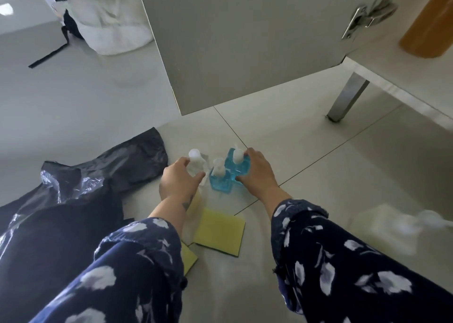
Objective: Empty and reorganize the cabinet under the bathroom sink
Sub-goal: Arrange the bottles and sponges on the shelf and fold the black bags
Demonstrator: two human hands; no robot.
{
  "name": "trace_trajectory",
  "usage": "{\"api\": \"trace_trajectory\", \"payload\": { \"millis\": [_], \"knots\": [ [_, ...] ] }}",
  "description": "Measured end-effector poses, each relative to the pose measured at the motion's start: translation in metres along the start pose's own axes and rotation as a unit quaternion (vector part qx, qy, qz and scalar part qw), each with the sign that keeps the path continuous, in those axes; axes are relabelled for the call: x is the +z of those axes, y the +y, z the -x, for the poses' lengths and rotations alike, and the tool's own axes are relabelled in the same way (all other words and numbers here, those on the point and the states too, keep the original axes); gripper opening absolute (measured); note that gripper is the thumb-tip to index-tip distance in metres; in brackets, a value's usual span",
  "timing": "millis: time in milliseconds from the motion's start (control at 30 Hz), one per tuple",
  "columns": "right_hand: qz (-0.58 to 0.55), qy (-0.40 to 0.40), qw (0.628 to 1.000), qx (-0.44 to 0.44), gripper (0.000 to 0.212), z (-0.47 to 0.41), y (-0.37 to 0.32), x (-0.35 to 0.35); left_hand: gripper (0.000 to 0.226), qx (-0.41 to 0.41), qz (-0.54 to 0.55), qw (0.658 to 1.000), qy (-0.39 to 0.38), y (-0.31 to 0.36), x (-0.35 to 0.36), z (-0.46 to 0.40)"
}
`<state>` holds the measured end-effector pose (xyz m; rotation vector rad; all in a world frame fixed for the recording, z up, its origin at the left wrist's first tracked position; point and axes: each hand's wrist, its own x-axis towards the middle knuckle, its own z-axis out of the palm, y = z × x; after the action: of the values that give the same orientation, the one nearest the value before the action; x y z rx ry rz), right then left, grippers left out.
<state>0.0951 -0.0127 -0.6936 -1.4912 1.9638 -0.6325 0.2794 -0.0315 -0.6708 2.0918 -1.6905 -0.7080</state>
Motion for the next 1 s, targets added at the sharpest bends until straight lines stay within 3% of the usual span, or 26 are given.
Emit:
{"api": "trace_trajectory", "payload": {
  "millis": [200,400,533,767,1000],
  "knots": [
    [-0.03,0.033,0.999,0.026,0.049,0.018,0.01,-0.021,0.048,-0.011,0.015,1.0,0.01,0.013,-0.012,-0.002],
    [-0.042,0.045,0.997,0.052,0.054,0.042,-0.006,-0.086,0.046,0.052,0.001,0.997,-0.054,0.054,-0.04,0.016],
    [-0.008,0.056,0.997,0.06,0.053,0.058,-0.025,-0.146,0.045,0.102,0.0,0.991,-0.084,0.105,-0.061,0.027],
    [-0.014,0.141,0.983,0.119,0.061,0.076,-0.041,-0.243,0.048,0.173,0.108,0.966,-0.159,0.216,-0.082,0.04],
    [-0.01,0.227,0.959,0.167,0.061,0.062,-0.001,-0.334,0.05,0.244,0.161,0.93,-0.221,0.336,-0.036,0.044]
  ]
}}
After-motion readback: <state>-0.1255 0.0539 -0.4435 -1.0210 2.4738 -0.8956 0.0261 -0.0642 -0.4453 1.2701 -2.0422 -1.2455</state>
